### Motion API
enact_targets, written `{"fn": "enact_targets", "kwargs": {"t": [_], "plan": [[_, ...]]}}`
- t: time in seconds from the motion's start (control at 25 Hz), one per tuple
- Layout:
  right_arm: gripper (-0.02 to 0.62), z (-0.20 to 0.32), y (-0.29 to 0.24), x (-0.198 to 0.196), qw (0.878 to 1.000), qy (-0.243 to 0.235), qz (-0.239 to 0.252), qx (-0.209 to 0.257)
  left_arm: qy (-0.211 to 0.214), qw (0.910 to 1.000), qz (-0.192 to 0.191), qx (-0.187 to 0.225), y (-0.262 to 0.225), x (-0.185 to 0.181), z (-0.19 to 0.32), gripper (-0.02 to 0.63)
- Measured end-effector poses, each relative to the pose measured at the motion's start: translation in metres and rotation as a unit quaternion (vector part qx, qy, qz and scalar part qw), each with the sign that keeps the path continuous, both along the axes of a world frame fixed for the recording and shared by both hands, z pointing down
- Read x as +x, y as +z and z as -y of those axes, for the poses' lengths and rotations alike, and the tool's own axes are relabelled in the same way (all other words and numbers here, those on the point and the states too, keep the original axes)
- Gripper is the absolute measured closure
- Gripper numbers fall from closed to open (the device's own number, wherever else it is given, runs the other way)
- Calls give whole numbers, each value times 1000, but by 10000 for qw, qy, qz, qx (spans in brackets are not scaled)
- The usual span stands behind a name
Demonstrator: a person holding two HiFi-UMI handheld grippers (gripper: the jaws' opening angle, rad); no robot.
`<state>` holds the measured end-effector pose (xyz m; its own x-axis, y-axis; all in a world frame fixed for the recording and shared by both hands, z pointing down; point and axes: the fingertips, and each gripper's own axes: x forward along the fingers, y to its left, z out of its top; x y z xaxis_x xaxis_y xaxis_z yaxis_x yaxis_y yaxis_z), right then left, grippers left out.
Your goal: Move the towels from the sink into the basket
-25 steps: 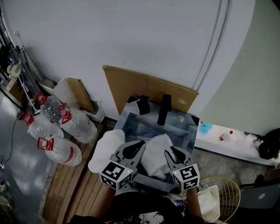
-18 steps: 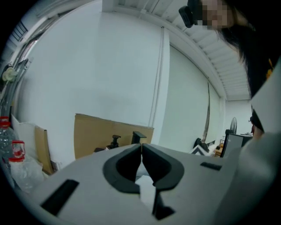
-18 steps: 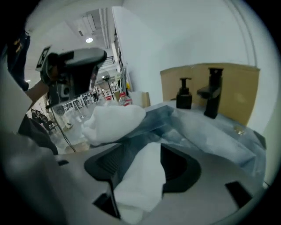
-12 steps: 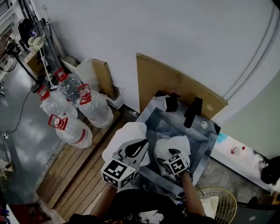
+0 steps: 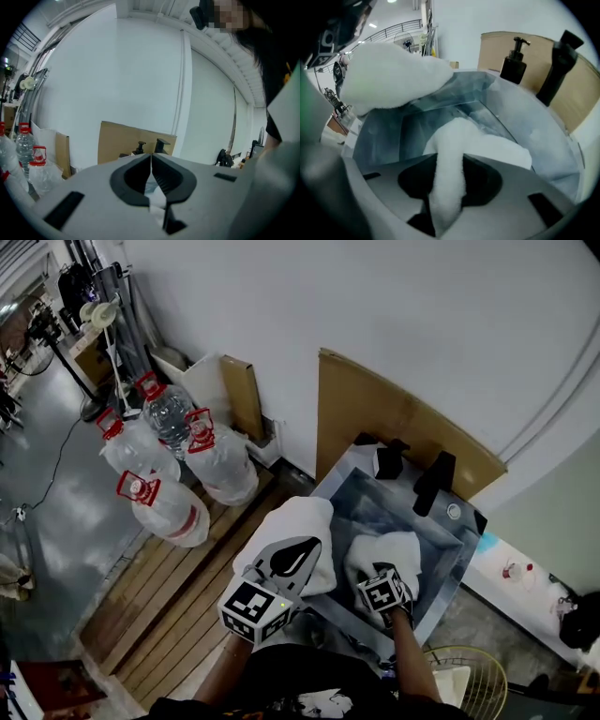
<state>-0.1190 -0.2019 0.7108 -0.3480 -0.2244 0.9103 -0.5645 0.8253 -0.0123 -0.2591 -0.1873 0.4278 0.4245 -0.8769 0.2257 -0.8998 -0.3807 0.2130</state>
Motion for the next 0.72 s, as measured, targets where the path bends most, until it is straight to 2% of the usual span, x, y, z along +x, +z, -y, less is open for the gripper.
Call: {"fn": "enact_targets", "kwargs": {"t": [0.08, 0.28, 0.52, 0.72], "plan": [[496, 2, -21, 0, 9987, 305, 359, 171, 68, 10000, -4, 42, -3, 2, 1, 592], [512, 16, -99, 9, 9825, 976, 1352, 829, 374, 9992, -12, 115, -6, 20, 10, 592], [517, 19, -185, 51, 9492, 1704, 2165, 1521, 1014, 9946, -15, 228, -15, 62, 22, 592], [517, 6, -252, 100, 9141, 2233, 2510, 2273, 1719, 9847, -22, 299, -19, 110, 27, 592]]}}
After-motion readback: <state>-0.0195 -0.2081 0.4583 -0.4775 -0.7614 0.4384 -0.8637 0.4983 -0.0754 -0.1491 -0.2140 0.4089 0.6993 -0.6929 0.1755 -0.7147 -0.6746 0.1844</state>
